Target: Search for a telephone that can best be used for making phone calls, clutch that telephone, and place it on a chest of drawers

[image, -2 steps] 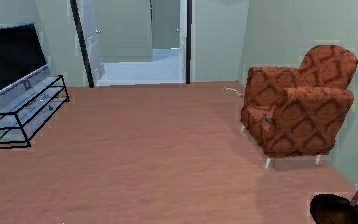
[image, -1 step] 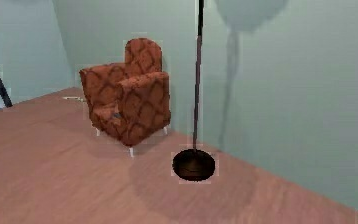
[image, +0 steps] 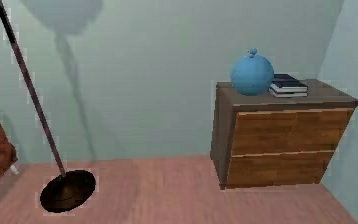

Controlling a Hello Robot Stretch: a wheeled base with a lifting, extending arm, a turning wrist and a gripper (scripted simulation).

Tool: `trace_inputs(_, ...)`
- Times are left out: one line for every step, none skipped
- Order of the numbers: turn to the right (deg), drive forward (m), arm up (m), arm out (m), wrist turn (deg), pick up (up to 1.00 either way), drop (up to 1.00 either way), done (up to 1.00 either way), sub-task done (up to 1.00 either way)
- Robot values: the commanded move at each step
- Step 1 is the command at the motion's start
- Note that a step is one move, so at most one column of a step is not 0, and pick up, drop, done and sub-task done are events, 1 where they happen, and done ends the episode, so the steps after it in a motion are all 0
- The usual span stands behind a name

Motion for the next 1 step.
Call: trace_inputs(0.0,0.25,0.0,0.0,0.0,0.0,0.0,0.0,0.0)
